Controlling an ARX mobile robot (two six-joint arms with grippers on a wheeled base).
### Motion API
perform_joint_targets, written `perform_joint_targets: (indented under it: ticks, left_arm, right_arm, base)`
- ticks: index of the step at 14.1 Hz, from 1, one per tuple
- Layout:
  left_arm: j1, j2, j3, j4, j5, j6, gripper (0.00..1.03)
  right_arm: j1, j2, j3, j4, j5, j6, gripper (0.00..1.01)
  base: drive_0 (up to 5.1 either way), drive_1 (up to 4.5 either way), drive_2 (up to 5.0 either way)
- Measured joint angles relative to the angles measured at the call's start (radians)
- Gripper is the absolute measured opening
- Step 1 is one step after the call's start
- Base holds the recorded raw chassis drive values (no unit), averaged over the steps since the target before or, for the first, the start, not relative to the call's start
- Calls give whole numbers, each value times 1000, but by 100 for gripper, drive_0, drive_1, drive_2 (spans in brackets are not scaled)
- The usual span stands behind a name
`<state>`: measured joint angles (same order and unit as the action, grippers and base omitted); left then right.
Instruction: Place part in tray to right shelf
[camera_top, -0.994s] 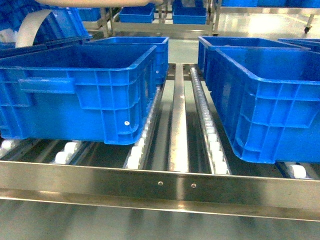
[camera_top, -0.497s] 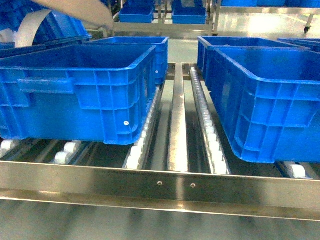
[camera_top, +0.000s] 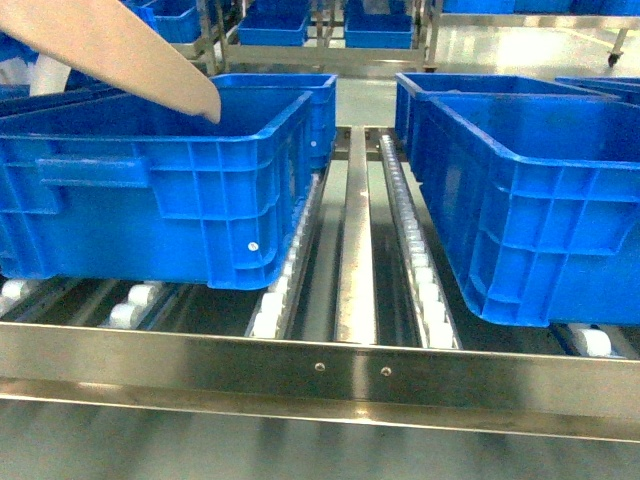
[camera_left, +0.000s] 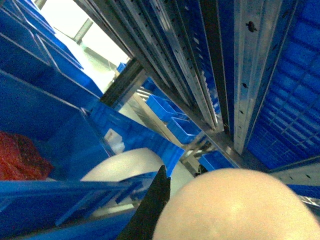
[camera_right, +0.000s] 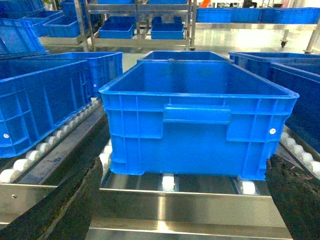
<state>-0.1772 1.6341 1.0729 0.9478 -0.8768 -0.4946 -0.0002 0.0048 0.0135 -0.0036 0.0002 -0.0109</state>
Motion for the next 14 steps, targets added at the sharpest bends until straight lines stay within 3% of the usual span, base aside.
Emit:
perform_joint_targets:
  ticks: [1, 3, 4, 5, 6, 7, 8, 9, 10, 11, 13, 14]
  left_arm:
    - [10, -48, -47, -45, 47, -60, 12]
    - [38, -237, -237, 6, 188, -262, 12]
    - [42, -326, -329, 54, 230, -325, 12]
    - [6, -475, -488, 97, 217, -348, 12]
    - [-70, -620, -603, 2, 161, -319, 12]
    - [-192, -804, -676, -124, 103, -174, 12]
    - [-153, -922, -608, -365, 253, -63, 12]
    - [-61, -1035, -564, -608, 469, 168, 12]
    - [-21, -1134, -661, -791, 635, 362, 12]
    - [5, -1120, -762, -805, 713, 430, 12]
    - [58, -1204, -828, -758, 751, 471, 12]
    - [72, -1230, -840, -749, 767, 476, 12]
  right_arm:
    - [0, 0, 0, 0, 0, 0, 98]
    - [0, 0, 0, 0, 0, 0, 98]
    - [0, 0, 0, 0, 0, 0, 98]
    - [0, 0, 0, 0, 0, 0, 98]
    - [0, 0, 0, 0, 0, 0, 98]
    - [0, 0, 0, 0, 0, 1, 92]
    - [0, 0, 0, 0, 0, 1, 79]
    - [0, 0, 0, -2, 0, 1, 66]
    - [0, 0, 0, 2, 0, 1, 48]
    - [0, 0, 0, 0, 0, 1, 31]
    - [0, 0, 0, 0, 0, -1, 1]
    - [0, 0, 0, 0, 0, 2, 2]
  base:
    - [0, 0, 0]
    - [0, 0, 0]
    - [0, 0, 0]
    - [0, 0, 0]
    - [0, 0, 0]
    - [0, 0, 0]
    - [0, 0, 0]
    - [0, 0, 0]
    - [0, 0, 0]
    - [0, 0, 0]
    - [0, 0, 0]
    - [0, 0, 0]
